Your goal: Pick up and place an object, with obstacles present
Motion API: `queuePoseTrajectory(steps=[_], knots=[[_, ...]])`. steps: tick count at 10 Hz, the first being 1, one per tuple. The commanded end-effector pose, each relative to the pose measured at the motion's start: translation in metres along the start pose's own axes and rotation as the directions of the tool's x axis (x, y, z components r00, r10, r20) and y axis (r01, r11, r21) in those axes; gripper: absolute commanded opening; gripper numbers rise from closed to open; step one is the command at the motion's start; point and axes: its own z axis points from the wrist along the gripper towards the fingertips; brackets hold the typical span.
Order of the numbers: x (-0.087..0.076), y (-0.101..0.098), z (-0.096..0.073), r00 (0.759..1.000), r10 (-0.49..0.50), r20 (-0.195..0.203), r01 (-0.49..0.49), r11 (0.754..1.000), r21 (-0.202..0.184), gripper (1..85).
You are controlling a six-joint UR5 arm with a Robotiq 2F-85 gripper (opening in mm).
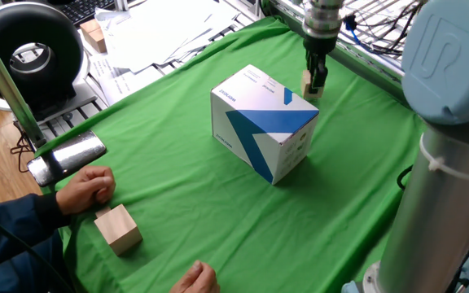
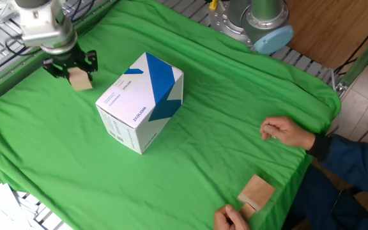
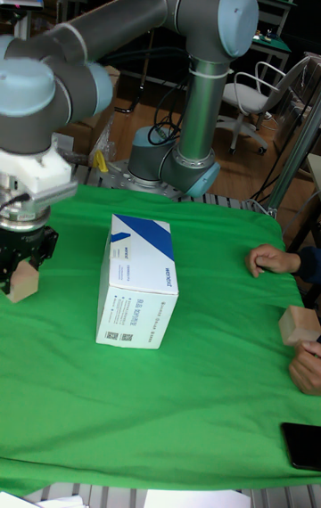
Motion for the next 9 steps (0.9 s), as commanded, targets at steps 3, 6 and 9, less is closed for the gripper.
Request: queuePoseTrajectory(steps=[3, 6, 9], knots=[[-0.023, 0.044, -0.077, 0.980, 0.198, 0.014, -0.198, 0.980, -0.002, 1.3], [-0.036, 0.089, -0.093, 0.936, 0.352, 0.019, -0.350, 0.934, -0.070, 1.3], [-0.023, 0.101, -0.102, 0.925, 0.379, 0.029, -0.378, 0.925, -0.045, 1.3]])
